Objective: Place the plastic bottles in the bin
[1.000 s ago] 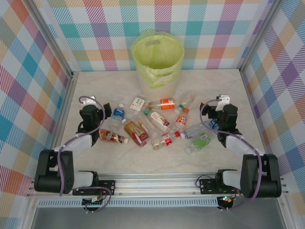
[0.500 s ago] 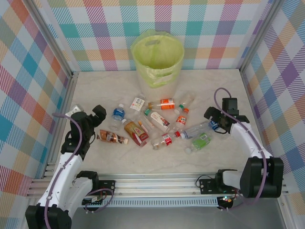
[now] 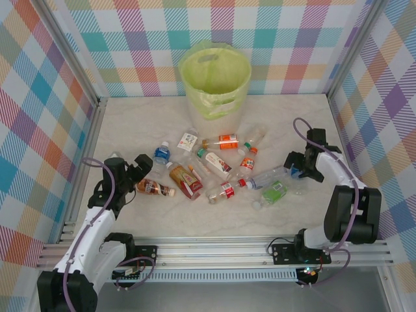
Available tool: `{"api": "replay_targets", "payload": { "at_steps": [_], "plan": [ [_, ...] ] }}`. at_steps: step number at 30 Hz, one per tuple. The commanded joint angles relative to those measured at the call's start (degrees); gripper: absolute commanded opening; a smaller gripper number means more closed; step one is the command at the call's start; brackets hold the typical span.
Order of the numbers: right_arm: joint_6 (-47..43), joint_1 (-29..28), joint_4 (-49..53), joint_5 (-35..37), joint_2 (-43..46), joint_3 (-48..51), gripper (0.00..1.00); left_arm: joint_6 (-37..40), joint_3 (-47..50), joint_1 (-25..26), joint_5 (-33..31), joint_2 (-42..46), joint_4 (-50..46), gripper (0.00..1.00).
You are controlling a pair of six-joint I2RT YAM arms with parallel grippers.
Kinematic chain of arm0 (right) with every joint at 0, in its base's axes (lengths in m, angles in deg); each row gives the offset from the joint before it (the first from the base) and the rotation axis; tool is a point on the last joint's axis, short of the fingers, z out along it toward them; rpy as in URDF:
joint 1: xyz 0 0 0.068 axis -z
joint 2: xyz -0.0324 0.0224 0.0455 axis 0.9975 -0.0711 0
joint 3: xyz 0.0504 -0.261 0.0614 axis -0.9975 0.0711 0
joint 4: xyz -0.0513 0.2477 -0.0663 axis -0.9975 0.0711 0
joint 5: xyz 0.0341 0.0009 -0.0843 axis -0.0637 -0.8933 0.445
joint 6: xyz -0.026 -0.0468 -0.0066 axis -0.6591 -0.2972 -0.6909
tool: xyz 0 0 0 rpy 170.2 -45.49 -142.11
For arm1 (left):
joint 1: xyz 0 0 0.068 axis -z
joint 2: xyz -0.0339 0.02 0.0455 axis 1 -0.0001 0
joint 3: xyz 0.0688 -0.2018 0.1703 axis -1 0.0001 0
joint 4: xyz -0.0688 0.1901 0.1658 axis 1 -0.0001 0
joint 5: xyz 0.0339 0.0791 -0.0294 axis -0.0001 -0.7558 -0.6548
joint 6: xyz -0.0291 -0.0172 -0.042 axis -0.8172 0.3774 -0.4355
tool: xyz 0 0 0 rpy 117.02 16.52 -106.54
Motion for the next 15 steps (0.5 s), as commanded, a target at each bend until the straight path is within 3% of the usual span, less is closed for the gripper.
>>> {"api": "replay_targets", "payload": {
  "at_steps": [1, 15],
  "plan": [
    [-1.23, 0.14, 1.38, 2.48, -3.47, -3.02, 0.99, 0.01, -1.04, 0.25, 2.70, -1.58, 2.89, 1.00],
    [2.69, 1.75, -5.61, 3.56, -10.61, 1.12, 0.73, -0.05, -3.11, 0.24, 4.87, -5.11, 3.15, 1.00]
  ]
}}
